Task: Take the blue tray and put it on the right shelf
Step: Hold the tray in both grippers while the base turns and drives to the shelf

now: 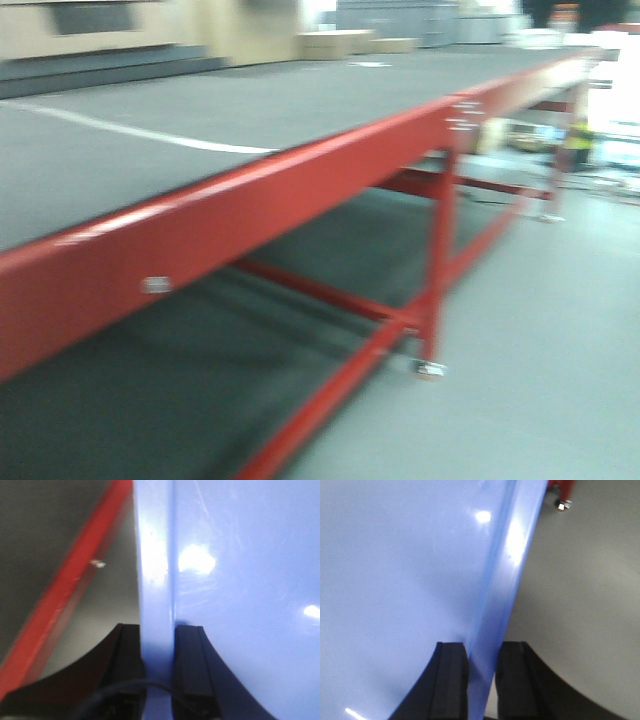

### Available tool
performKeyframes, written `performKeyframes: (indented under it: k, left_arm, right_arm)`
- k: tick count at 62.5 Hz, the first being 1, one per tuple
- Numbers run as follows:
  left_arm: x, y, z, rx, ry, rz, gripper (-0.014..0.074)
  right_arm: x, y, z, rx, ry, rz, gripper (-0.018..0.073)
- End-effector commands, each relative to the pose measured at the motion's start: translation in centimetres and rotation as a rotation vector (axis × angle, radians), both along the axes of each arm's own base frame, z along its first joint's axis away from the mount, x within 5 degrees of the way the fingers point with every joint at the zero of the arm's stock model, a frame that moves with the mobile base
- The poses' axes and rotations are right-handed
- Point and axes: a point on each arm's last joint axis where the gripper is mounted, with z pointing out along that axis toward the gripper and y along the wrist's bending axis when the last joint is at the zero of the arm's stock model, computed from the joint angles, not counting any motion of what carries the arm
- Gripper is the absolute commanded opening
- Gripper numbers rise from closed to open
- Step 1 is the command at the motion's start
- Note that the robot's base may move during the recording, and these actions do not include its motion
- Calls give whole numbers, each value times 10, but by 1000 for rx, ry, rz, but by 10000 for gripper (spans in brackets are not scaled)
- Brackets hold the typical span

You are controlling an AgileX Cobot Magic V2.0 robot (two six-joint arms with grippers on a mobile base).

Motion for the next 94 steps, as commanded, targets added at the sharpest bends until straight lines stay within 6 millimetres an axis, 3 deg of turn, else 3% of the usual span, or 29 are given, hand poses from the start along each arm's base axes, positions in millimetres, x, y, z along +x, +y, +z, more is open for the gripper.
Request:
performKeyframes:
  k: [1, 94]
  left_arm:
    - [-16, 8, 15, 45, -7, -10, -48]
    - [-16, 8, 15, 45, -7, -10, -48]
  right_arm:
    - [-7, -5, 21, 10, -133, 13, 57]
    - [-7, -5, 21, 10, -133, 13, 57]
